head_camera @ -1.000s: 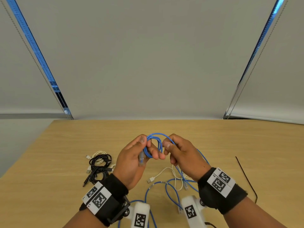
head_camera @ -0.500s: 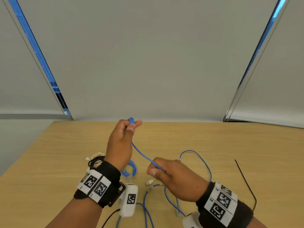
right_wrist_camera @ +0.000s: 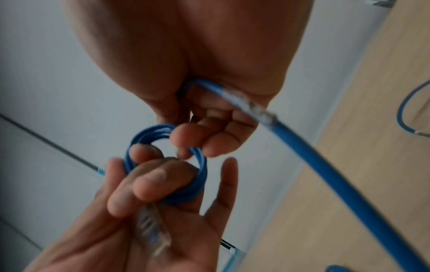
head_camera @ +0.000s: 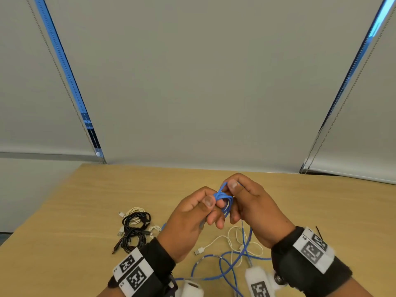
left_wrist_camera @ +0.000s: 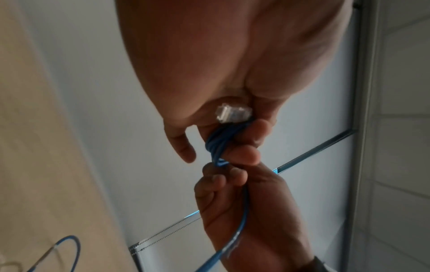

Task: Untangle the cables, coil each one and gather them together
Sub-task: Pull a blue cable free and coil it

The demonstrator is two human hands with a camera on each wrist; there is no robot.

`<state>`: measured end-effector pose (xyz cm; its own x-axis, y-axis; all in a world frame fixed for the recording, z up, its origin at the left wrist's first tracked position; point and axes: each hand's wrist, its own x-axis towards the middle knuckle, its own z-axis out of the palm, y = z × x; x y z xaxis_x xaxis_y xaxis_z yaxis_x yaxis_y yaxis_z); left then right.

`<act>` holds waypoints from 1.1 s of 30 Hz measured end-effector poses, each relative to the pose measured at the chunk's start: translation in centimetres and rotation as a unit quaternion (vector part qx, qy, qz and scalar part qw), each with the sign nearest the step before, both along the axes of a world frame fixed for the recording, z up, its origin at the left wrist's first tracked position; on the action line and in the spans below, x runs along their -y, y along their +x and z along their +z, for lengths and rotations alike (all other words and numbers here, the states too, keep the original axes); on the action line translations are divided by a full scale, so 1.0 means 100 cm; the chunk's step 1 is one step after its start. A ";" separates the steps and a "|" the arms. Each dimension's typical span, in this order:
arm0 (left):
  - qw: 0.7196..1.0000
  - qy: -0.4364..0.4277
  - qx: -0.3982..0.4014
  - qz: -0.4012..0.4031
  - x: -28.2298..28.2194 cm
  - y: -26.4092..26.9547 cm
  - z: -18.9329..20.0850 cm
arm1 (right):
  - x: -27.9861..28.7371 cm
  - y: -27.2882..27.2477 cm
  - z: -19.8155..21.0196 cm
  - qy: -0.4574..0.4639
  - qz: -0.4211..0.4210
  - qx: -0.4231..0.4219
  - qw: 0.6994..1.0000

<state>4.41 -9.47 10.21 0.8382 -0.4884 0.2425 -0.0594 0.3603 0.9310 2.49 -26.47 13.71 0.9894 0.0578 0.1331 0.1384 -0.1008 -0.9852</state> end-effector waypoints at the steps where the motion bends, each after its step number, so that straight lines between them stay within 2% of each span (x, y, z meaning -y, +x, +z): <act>1: 1.000 -0.006 -0.004 0.002 0.001 0.000 0.000 | -0.003 0.000 0.000 -0.007 -0.001 0.005 1.000; 9: 0.994 -0.064 -0.092 -0.010 -0.004 0.001 0.001 | -0.007 0.007 -0.002 -0.050 -0.008 0.002 0.999; 14: 0.974 -0.184 -0.126 0.044 -0.027 0.016 0.016 | 0.010 0.008 -0.019 -0.093 0.036 -0.043 0.994; 17: 0.971 -0.197 -0.113 0.076 -0.032 0.023 0.020 | 0.005 0.000 -0.036 -0.151 0.094 -0.052 0.983; 19: 0.980 -0.151 -0.074 0.109 -0.028 0.025 0.016 | -0.007 -0.007 -0.044 -0.164 0.132 -0.052 0.976; 21: 0.986 -0.016 -0.001 0.164 -0.021 0.024 0.006 | -0.017 -0.011 -0.047 -0.213 0.157 -0.054 0.963; 24: 0.953 0.214 0.118 0.178 -0.014 0.022 -0.014 | -0.017 -0.012 -0.043 -0.309 0.171 -0.032 0.935; 26: 0.929 0.286 0.164 0.172 -0.014 0.020 -0.026 | -0.014 -0.011 -0.033 -0.338 0.155 -0.008 0.928; 29: 0.912 0.329 0.186 0.157 -0.013 0.018 -0.039 | -0.003 -0.006 -0.019 -0.380 0.102 0.035 0.919; 33: 0.969 0.233 0.052 0.060 -0.006 0.011 -0.043 | 0.008 0.004 -0.006 -0.398 0.012 0.085 0.913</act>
<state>5.51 -8.86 5.88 0.8785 -0.4661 0.1049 -0.1763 -0.1122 0.9779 2.86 -27.27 13.09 0.9557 0.2243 0.1906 0.2936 -0.7714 -0.5645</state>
